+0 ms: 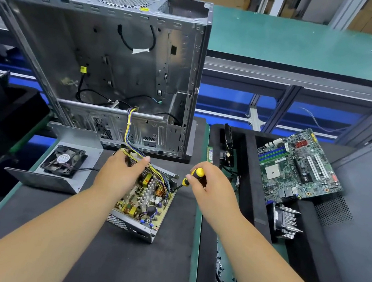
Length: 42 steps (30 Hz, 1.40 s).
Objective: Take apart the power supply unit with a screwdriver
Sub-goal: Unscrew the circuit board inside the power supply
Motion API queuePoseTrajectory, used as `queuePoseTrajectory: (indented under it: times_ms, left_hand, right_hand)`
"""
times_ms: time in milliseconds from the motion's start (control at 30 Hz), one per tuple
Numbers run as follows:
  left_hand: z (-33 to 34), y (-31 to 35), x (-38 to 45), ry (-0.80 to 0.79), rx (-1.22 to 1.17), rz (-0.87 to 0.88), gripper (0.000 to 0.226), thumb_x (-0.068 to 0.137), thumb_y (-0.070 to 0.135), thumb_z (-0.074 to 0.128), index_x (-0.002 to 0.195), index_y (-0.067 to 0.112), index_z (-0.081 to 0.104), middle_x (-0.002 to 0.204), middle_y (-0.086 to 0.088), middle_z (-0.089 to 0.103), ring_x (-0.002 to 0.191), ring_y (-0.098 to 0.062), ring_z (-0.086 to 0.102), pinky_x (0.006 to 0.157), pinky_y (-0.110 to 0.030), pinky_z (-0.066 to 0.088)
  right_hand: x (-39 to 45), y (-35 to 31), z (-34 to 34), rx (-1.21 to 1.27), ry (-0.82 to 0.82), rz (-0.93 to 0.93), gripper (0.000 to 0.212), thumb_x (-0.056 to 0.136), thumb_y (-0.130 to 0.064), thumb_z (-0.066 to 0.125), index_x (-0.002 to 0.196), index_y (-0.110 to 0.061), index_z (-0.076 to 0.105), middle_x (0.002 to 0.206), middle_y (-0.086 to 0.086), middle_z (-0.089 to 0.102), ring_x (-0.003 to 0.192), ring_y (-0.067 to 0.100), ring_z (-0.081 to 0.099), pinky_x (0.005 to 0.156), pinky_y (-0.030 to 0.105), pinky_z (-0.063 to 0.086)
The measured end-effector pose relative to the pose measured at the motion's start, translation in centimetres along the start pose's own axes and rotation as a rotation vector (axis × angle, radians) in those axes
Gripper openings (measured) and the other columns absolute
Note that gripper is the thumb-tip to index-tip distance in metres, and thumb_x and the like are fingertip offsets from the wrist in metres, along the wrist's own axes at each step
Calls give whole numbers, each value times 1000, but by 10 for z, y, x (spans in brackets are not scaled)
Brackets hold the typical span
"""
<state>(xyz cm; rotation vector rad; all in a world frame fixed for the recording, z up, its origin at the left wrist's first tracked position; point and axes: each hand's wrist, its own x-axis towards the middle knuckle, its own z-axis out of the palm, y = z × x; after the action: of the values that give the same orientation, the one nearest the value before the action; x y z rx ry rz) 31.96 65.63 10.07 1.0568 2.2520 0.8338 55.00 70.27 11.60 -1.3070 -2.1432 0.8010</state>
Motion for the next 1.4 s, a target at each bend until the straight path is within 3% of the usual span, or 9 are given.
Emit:
queuePoseTrajectory:
  times_ms: [133, 700, 1067, 1200, 1400]
  left_hand:
    - [0, -1, 1, -5, 22, -80, 61, 83, 74, 50, 106, 18, 54, 102, -1, 59, 95, -26, 54, 77, -37, 42]
    - [7, -13, 5, -19, 38, -123, 60, 87, 72, 42, 107, 17, 52, 89, 2, 53, 91, -27, 52, 75, -37, 39]
    - [6, -12, 5, -24, 36, -129, 66, 87, 73, 42, 115, 15, 53, 108, -7, 59, 97, -29, 54, 78, -38, 41]
    - [6, -14, 7, -28, 30, -133, 72, 86, 74, 42, 121, 13, 53, 120, -12, 59, 109, -33, 54, 88, -42, 45]
    - [7, -14, 8, -33, 48, -137, 78, 85, 75, 41, 129, 12, 50, 125, -11, 58, 112, -33, 54, 86, -41, 43]
  right_hand:
    - [0, -3, -1, -8, 0, -7, 11, 97, -35, 56, 90, -27, 54, 91, -11, 57, 85, 9, 52, 72, 31, 49]
    - [-2, -7, 0, -27, 3, 13, 12, 98, -35, 55, 89, -27, 53, 91, -12, 56, 85, 9, 52, 73, 31, 49]
    - [-3, -12, 0, -80, -1, -38, 13, 99, -33, 54, 91, -23, 53, 94, -10, 55, 85, 12, 51, 72, 28, 46]
    - [-3, -14, -1, -85, -9, -38, 13, 99, -31, 55, 91, -21, 54, 95, -8, 56, 86, 14, 52, 74, 31, 47]
    - [-4, -18, -6, -135, -53, -60, 9, 100, -29, 54, 98, -20, 53, 98, -6, 56, 89, 15, 51, 76, 30, 45]
